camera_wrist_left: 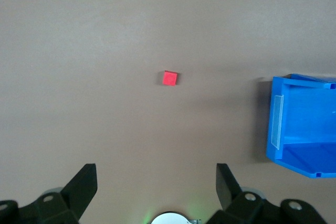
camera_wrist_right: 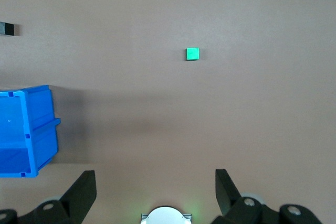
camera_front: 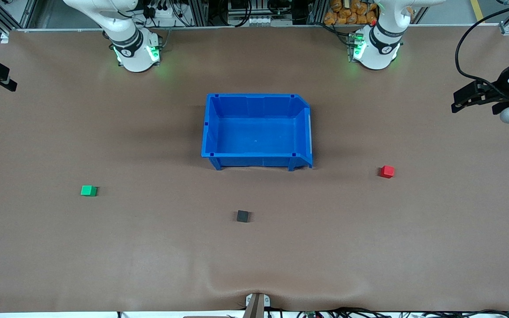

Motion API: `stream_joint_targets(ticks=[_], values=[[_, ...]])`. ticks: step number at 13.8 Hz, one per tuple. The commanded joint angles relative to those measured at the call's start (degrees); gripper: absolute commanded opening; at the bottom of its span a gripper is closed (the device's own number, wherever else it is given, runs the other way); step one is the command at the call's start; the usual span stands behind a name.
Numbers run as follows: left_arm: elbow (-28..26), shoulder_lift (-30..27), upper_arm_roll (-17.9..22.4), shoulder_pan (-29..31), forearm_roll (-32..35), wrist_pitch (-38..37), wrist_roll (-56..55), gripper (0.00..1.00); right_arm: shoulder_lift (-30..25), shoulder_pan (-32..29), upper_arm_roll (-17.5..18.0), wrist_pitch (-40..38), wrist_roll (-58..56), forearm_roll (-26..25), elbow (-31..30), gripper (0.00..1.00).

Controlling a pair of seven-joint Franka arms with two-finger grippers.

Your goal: Attach green and red cubes to black cube

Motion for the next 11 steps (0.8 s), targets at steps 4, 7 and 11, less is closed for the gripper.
stream_joint_targets(ticks=[4, 7, 11], values=[[1.7, 0.8, 0.0, -1.0, 0.3, -0.8, -0.1, 1.0, 0.2, -0.3, 0.1, -0.2, 0.4, 0.5, 0.4, 1.0], [2.0, 2.9, -0.5, -1.3, 0.1, -0.8, 0.0, 1.0, 0.2, -0.3, 0.1, -0.2, 0.4, 0.5, 0.4, 1.0], [-0.1, 4.4, -1.2, -2.4, 0.1, -0.3, -1.6, 1.0, 0.2, -0.3, 0.1, -0.1, 0.4, 0.5, 0.4, 1.0]])
